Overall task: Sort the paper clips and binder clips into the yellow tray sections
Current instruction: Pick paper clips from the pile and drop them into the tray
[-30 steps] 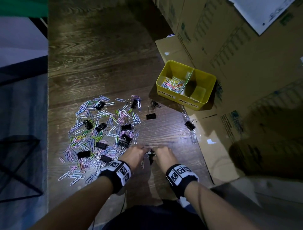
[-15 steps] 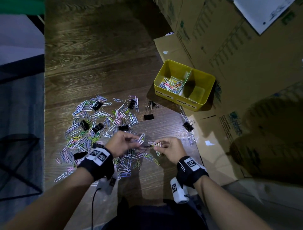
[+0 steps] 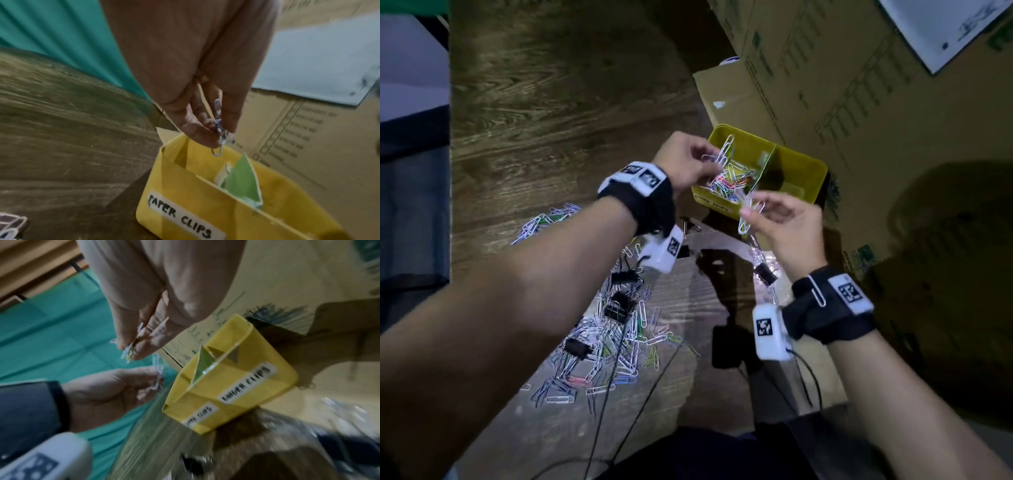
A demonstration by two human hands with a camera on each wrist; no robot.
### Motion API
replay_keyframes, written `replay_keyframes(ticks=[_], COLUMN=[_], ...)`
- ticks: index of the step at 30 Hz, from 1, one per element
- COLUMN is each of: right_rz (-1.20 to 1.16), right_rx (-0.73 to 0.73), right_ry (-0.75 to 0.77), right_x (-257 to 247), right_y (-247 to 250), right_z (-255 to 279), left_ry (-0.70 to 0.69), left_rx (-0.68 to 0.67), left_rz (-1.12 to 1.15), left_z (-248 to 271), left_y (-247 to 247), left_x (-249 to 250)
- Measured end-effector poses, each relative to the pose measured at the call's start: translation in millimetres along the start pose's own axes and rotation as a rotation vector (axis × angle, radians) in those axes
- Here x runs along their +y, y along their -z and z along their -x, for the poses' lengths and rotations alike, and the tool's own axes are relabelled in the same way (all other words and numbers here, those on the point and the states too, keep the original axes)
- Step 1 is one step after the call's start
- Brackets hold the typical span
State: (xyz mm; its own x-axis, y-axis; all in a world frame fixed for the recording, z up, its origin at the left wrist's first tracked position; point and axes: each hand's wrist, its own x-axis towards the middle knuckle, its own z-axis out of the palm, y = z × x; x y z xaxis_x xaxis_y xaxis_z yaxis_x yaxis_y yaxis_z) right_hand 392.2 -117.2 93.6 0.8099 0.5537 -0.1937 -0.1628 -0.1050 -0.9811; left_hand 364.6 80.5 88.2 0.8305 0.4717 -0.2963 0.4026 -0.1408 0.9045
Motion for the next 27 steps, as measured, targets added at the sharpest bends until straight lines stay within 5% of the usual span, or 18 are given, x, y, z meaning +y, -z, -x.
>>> replay_keyframes(ticks=[6,9,13,15,18,21,24,27], right_rz=[0.216,0.460,0.841,0.979,1.090,1.056,0.863,0.927], right_rx=[0.067,0.098,-0.050,-0.158,-0.272,-0.233,-0.276,-0.608], right_ry=[0.087,0.088,0.033,-0.022,-0.035,0.181,0.343,0.244], right_x=[-15,-8,8,13,16,13,17,35], right_y=[0,-12,-36,-43,-47,-50,-61,-73], right_z=[-84,-120,-138,-136,-126,-99,-53,-3], left_ry=[0.085,0.037,0.050,0.096,0.100,0.033,0.050,0.084], left_rx=[-0.016,0.102,0.213,0.121,-0.197,-0.442,-0.386,-0.322], left_rz=[-0.318,-0.081,0.140,0.100,-0.232,-0.520,-0.670,-0.798], left_z=[-43,-27,26,63,125,171,186,186], left_y=[-16,-14,-8,-6,6,21,35,47], left_x=[-24,-31,-44,-63,-103,-144,-165,-167])
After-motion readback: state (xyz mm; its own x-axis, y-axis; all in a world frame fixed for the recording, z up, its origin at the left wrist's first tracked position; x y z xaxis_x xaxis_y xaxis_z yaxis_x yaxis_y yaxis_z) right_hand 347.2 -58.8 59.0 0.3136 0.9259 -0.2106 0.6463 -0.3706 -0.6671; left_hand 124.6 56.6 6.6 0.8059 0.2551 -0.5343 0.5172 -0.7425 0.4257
